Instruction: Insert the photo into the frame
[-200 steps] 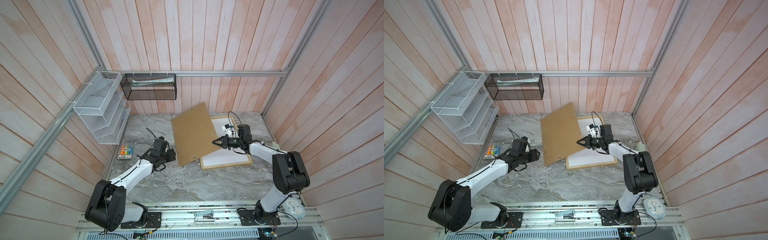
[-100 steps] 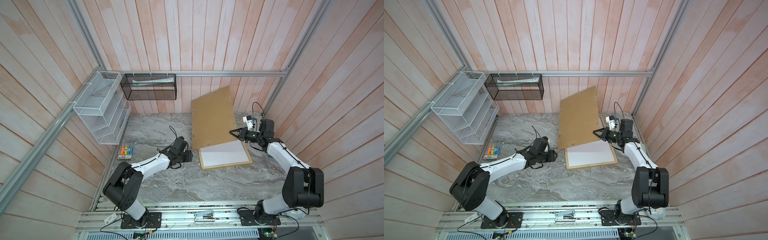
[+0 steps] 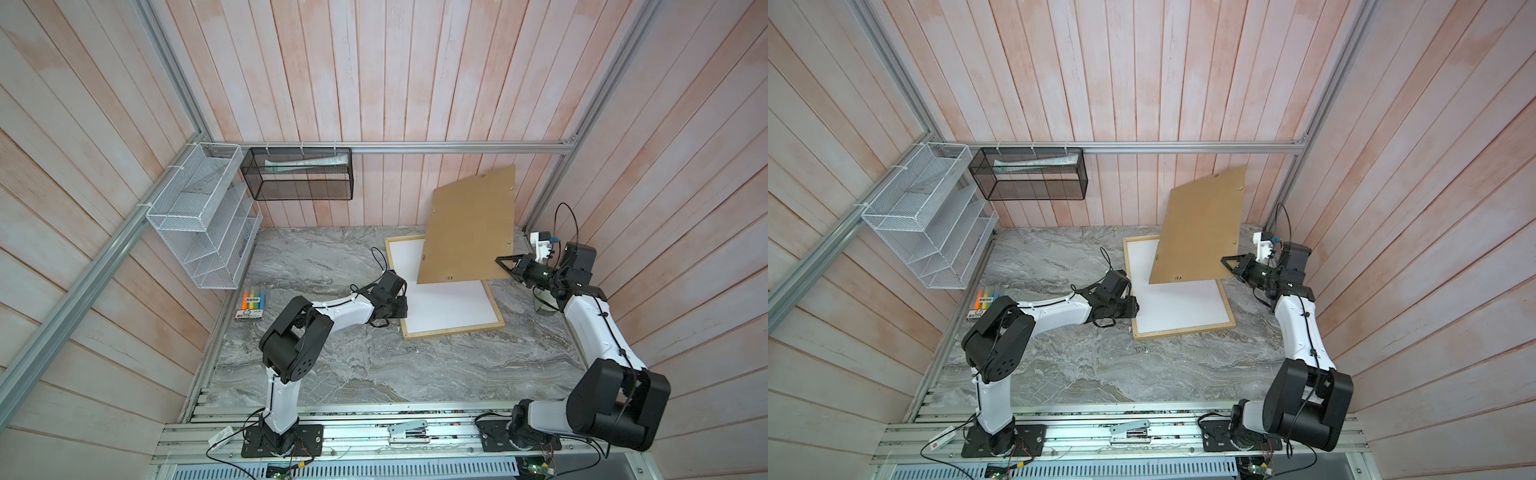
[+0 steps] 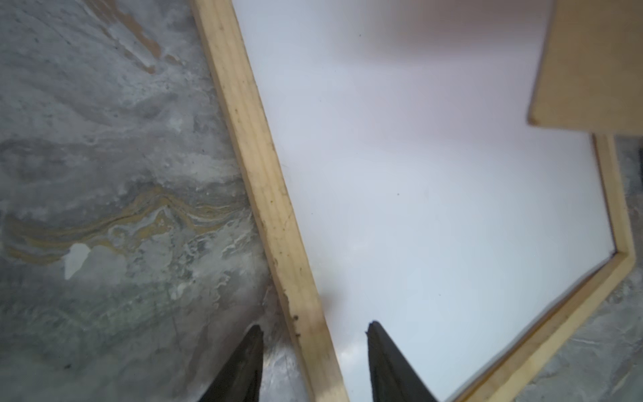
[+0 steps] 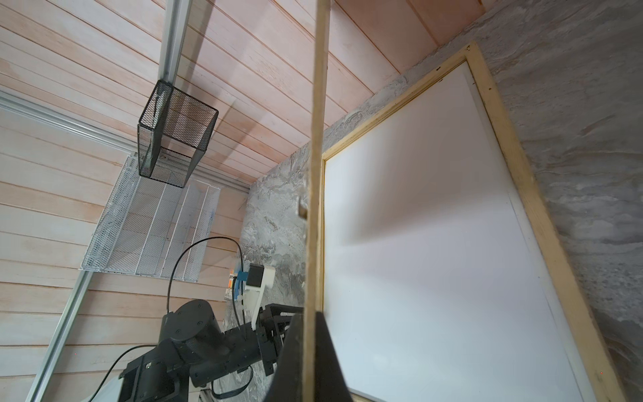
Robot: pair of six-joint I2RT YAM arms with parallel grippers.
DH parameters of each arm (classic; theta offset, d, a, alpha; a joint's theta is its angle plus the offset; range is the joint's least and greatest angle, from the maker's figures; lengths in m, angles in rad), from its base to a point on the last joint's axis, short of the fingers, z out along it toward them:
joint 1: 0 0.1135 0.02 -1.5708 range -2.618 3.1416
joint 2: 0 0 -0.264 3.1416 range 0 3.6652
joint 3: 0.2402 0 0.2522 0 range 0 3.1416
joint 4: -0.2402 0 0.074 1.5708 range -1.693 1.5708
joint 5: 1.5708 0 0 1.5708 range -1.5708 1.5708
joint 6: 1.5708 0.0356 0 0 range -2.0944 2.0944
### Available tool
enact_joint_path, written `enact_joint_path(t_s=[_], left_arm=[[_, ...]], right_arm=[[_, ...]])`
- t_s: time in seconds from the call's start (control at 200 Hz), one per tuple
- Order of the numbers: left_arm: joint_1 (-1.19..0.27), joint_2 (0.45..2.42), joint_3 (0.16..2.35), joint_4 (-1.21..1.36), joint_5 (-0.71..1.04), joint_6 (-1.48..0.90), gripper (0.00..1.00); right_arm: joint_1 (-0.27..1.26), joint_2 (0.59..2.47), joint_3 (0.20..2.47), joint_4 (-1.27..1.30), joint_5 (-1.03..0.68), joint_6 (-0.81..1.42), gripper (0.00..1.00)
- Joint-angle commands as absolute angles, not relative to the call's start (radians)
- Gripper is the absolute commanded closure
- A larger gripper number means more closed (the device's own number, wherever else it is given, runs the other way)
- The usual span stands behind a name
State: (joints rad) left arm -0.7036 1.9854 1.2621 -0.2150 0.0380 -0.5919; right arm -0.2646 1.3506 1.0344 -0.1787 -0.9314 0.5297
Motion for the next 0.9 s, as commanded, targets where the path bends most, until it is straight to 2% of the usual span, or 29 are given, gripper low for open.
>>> enact_joint_path(t_s=[0.0,0.105,0.29,0.6,0.895], left_arm=[[-0.714,2.025,1.321,-0.266,-0.025,-0.575,0.53],[-0.716,2.053,1.344,-0.267,-0.022,-0.569,0.57],[-0.716,2.080,1.356,-0.276,-0.030,-0.571,0.76],[-0.664,2.027,1.256,-0.244,-0.064,-0.619,0.80],[-0.581,1.872,1.041,-0.231,-0.108,-0.656,0.83]], right_arm=[[-0.272,1.308,1.026,-0.135,-0.966,0.489,1.00],[-0.276,1.307,1.019,-0.139,-0.967,0.486,1.00],[-0.276,1.307,1.004,-0.137,-0.976,0.489,1.00],[-0.266,1.294,0.946,-0.112,-0.986,0.512,1.00],[-0.116,1.315,0.864,-0.009,-0.958,0.576,1.00]])
